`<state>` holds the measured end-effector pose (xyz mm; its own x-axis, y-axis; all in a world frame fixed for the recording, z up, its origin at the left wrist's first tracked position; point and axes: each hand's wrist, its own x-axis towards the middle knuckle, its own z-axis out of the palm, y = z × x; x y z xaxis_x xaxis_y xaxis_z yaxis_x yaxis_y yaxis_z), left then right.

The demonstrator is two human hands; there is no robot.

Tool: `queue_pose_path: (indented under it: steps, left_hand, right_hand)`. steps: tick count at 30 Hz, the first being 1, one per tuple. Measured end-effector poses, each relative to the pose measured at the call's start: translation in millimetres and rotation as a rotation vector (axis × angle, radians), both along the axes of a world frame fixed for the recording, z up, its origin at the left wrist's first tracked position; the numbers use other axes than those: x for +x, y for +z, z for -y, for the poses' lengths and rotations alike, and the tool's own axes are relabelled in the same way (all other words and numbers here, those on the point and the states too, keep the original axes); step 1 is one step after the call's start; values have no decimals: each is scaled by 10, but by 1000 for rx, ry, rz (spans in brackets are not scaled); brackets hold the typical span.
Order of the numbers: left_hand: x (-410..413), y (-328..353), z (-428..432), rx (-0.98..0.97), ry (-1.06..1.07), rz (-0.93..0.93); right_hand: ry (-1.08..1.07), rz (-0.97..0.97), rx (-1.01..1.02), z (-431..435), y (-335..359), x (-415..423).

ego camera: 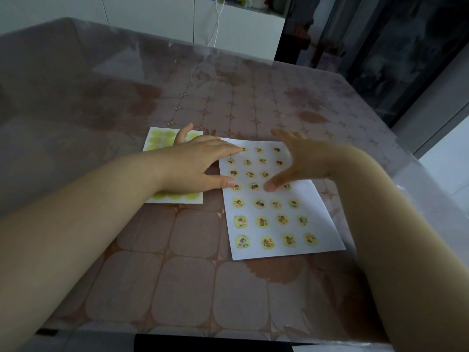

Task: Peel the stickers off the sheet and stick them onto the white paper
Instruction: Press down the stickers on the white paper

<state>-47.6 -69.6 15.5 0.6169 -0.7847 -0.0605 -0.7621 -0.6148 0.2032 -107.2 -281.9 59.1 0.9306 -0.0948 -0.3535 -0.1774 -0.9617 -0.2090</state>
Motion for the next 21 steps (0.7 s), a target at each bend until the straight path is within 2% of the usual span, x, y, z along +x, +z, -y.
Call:
queue_pose_path:
  steps: [7,11,21]
  left_hand:
    - [1,-4,0,-18,-8,-16]
    - [-7,3,10,-22,8,-27]
    - [-6,-1,15,-19,-6,-26]
  right_hand:
    - [36,15,35,-3,-10,27]
    - [-55,41,140,170,61,13]
    - [-91,-40,-50,307,-69,41]
